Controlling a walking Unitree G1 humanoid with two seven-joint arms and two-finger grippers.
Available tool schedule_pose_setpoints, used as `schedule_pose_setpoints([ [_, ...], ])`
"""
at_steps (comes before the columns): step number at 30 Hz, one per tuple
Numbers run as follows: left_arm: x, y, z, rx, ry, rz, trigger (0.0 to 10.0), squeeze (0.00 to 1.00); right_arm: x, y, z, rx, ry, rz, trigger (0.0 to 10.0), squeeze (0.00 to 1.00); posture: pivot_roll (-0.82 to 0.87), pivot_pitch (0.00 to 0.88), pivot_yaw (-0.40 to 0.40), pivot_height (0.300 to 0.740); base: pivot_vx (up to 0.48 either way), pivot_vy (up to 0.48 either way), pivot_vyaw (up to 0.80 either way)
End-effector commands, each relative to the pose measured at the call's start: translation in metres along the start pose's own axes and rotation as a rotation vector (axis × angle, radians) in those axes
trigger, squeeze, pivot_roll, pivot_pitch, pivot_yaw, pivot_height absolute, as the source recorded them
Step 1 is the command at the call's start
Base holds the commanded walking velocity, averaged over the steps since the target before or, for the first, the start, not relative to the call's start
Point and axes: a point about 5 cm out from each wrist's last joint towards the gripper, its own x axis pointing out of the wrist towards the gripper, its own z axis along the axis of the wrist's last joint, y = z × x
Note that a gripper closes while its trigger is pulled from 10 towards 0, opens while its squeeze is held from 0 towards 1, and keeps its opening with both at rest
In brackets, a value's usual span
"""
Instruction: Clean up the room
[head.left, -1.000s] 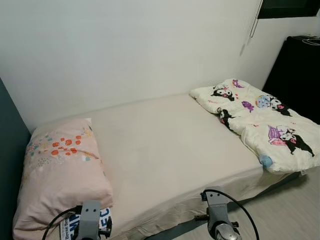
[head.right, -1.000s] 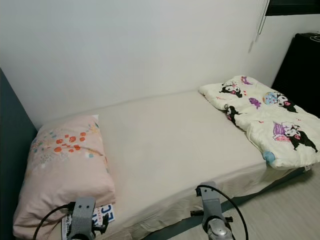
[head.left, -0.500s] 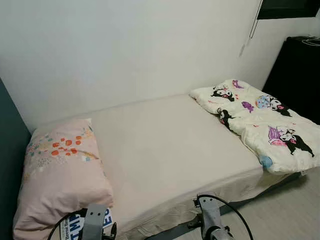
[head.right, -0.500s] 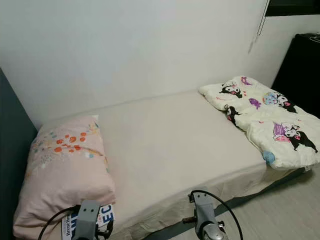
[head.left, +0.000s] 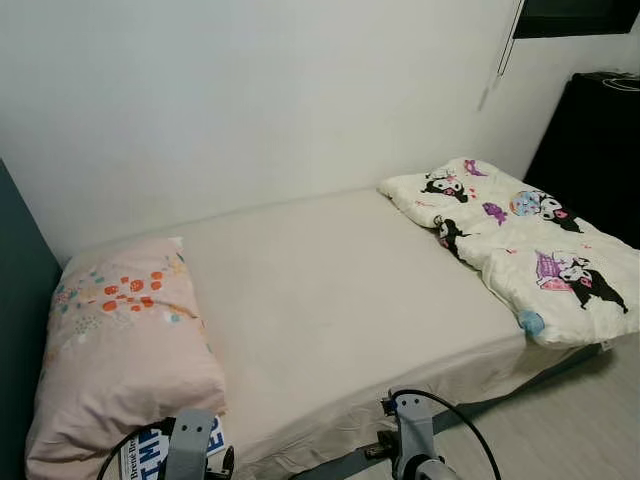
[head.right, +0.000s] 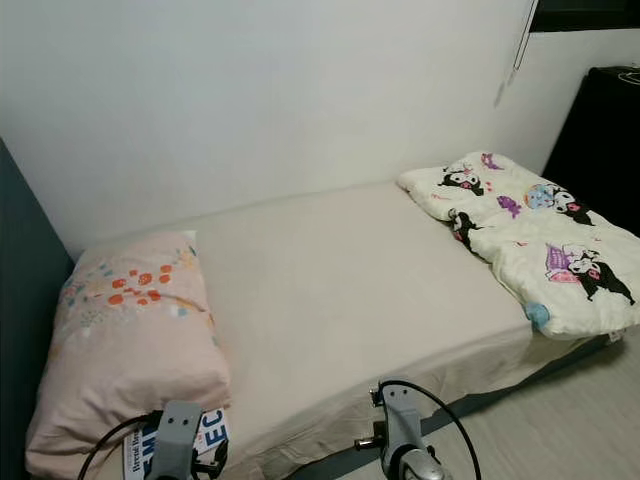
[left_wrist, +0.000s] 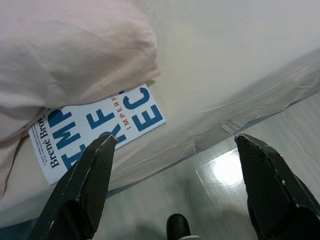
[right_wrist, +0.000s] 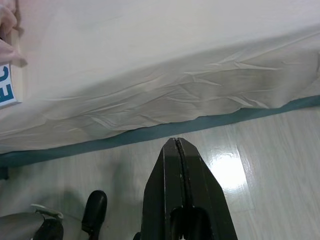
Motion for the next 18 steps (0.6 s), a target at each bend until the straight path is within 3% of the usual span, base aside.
schedule_pose_setpoints([
  [1, -0.0009, -0.0002, -0.0017, -0.007, 0.001, 0.002, 10.0, 0.00, -0.0004, -0.0009, -0.0024, -0.071, 0.018, -0.030, 10.0, 0.00, 0.03, 0.023, -0.030, 0.740, 0.000, 0.000, 0.00],
  [13, -0.0018, 0.0014, -0.0025, -0.007, 0.000, 0.013, 10.0, 0.00, -0.0003, -0.0020, 0.0001, -0.154, 0.011, -0.029, 10.0, 0.00, 0.03, 0.025, -0.032, 0.740, 0.000, 0.000, 0.00],
  [16, -0.0018, 0.0022, -0.0031, -0.005, 0.005, 0.016, 10.0, 0.00, -0.0006, -0.0034, -0.0008, -0.152, 0.015, -0.045, 10.0, 0.00, 0.03, 0.027, -0.032, 0.740, 0.000, 0.000, 0.00],
  [18, -0.0019, 0.0029, -0.0032, -0.005, 0.006, 0.019, 10.0, 0.00, 0.0001, -0.0072, 0.0009, -0.093, 0.021, -0.104, 10.0, 0.00, 0.03, 0.027, -0.032, 0.740, 0.000, 0.000, 0.00],
])
